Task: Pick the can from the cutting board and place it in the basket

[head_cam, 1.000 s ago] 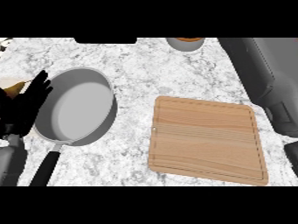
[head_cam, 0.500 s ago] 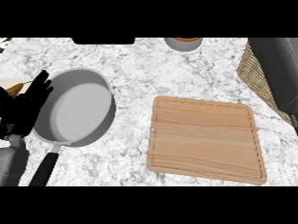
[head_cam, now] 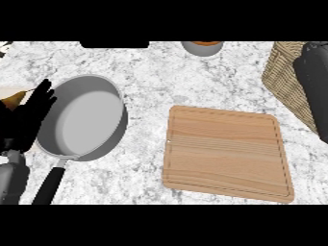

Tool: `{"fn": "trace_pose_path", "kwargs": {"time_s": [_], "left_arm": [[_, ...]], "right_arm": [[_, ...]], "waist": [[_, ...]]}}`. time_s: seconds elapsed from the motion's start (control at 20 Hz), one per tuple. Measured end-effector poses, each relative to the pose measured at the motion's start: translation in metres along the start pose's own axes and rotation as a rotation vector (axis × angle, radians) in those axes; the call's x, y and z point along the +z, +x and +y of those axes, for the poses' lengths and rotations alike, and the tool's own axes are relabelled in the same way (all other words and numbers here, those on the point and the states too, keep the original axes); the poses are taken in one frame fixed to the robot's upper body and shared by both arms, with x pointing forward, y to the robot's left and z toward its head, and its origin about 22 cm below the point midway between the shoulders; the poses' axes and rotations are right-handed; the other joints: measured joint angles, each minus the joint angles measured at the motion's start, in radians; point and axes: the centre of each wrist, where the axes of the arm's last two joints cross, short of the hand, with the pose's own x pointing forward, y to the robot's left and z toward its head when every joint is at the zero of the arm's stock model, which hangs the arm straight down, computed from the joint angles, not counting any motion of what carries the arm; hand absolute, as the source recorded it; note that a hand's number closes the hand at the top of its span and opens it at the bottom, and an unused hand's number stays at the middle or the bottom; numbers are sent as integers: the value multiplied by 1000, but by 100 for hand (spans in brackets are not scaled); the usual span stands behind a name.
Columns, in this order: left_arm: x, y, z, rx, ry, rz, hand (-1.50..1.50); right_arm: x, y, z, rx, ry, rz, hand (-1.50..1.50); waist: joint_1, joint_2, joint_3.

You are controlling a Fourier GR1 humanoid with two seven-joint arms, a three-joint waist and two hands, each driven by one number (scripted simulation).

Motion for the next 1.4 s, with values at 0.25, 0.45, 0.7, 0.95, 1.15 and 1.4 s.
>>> {"fn": "trace_pose_path", "kwargs": {"time_s": [0.25,0.45,0.7,0.95,1.15,1.4], "left_arm": [[0,5,-4,1,-3,0,0],[4,-3,-4,3,-3,-1,0],[2,-1,-14,1,-6,-10,0],[7,-6,-2,-4,1,-4,0],[6,-4,-2,4,17,5,0],[11,-13,3,10,37,20,0]], "right_arm": [[-20,-32,1,-4,-79,86,-150],[-28,-59,5,-4,-87,123,-150],[-33,-65,3,-62,-86,88,-150],[-48,-68,-14,-172,-161,107,-150],[-56,-77,-30,-301,-251,166,-150],[-63,-103,-67,-437,-314,235,-150]], "waist": [[4,2,0],[6,2,0],[7,2,1],[0,-1,0],[-13,-5,0],[-40,-14,0]]}}
